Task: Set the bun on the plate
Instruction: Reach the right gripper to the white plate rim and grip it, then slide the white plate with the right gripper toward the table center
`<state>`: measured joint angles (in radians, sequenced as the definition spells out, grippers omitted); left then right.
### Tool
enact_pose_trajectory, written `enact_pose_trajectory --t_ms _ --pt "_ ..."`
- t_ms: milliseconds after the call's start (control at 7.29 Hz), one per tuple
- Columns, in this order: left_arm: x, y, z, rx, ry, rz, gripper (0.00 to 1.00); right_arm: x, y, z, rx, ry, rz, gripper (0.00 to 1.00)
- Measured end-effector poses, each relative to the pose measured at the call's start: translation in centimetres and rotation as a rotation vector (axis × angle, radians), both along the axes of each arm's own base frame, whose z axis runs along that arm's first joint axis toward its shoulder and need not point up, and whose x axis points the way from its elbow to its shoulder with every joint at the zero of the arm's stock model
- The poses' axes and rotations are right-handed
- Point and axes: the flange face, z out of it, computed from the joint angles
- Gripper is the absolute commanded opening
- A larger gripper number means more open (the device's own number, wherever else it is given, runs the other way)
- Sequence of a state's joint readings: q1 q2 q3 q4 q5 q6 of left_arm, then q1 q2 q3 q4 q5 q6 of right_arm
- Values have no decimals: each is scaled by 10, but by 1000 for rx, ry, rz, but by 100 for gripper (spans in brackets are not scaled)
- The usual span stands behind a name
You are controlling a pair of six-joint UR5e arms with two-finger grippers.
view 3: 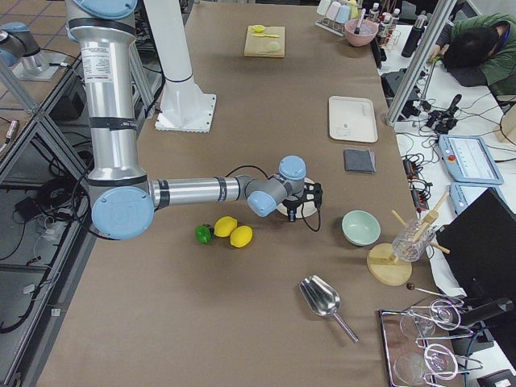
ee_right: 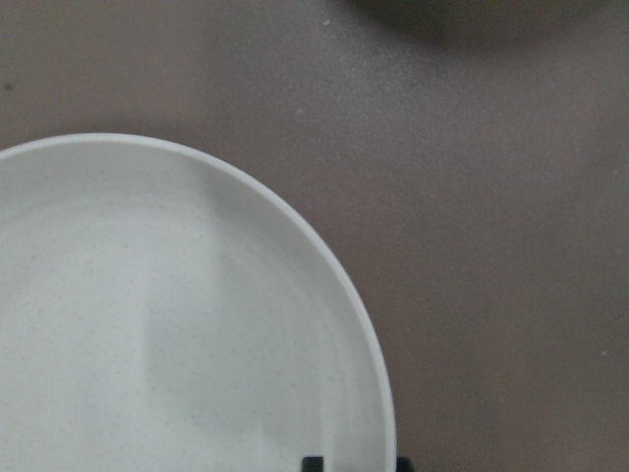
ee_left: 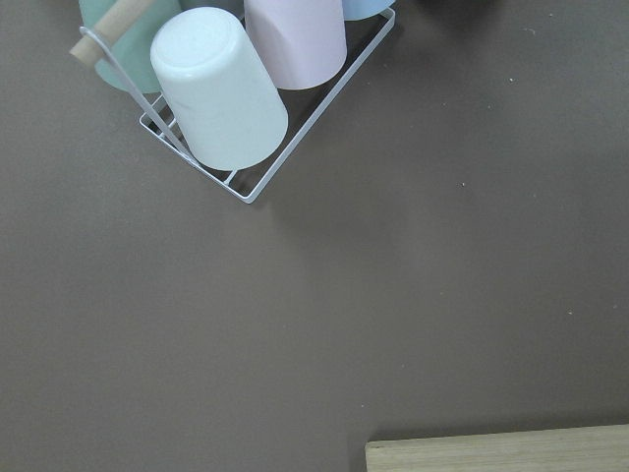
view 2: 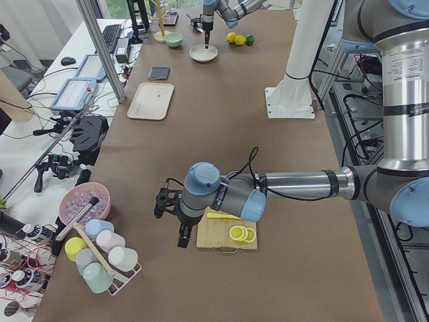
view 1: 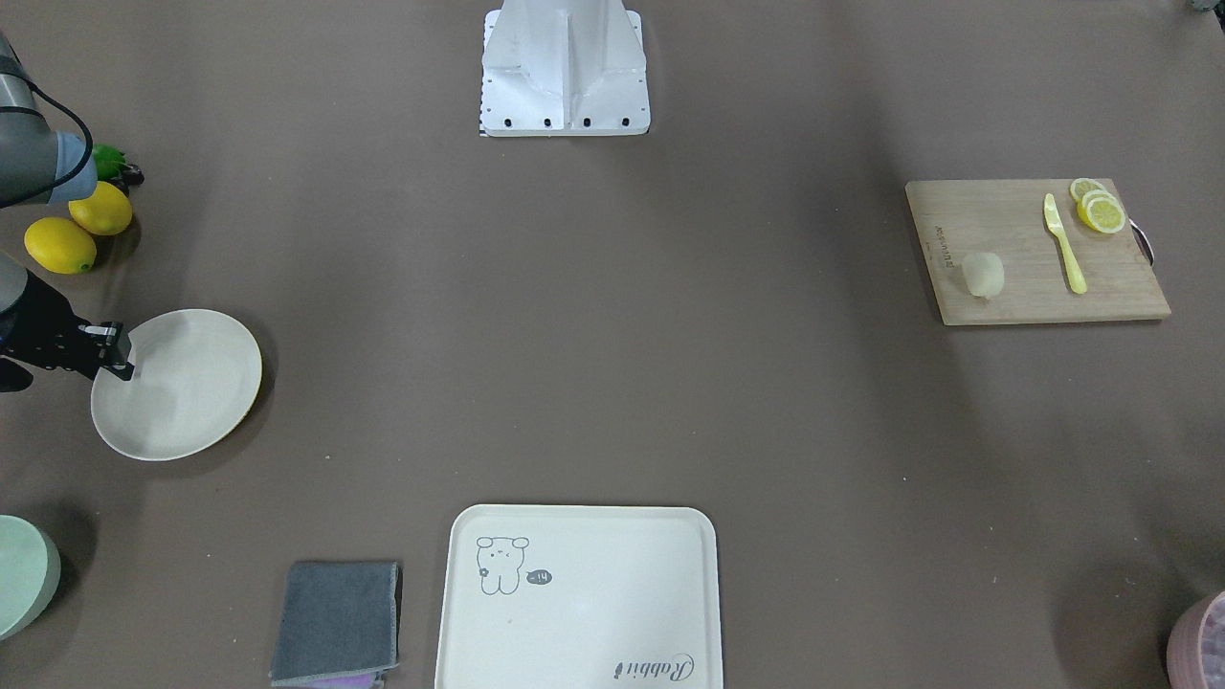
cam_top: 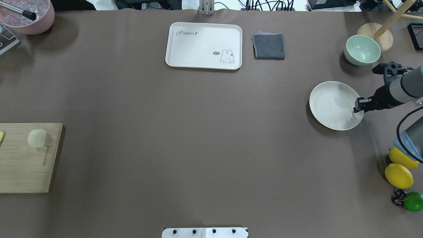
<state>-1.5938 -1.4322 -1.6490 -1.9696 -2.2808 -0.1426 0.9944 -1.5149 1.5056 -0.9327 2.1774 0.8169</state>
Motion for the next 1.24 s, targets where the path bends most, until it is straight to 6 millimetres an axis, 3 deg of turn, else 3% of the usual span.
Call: enact_pose_trajectory --t_ms 275,549,961,1235 --pt "0 -1 -1 2 0 0 97 -5 -7 -12 6 -15 9 0" --pt "0 -4 -3 7 0 0 97 -12 -22 -43 -8 -60 54 0" --pt "0 -6 -6 12 0 0 98 -29 -52 -119 -30 -180 101 0" --pt "13 -10 -13 18 22 4 97 -62 -40 -172 -48 -248 103 0"
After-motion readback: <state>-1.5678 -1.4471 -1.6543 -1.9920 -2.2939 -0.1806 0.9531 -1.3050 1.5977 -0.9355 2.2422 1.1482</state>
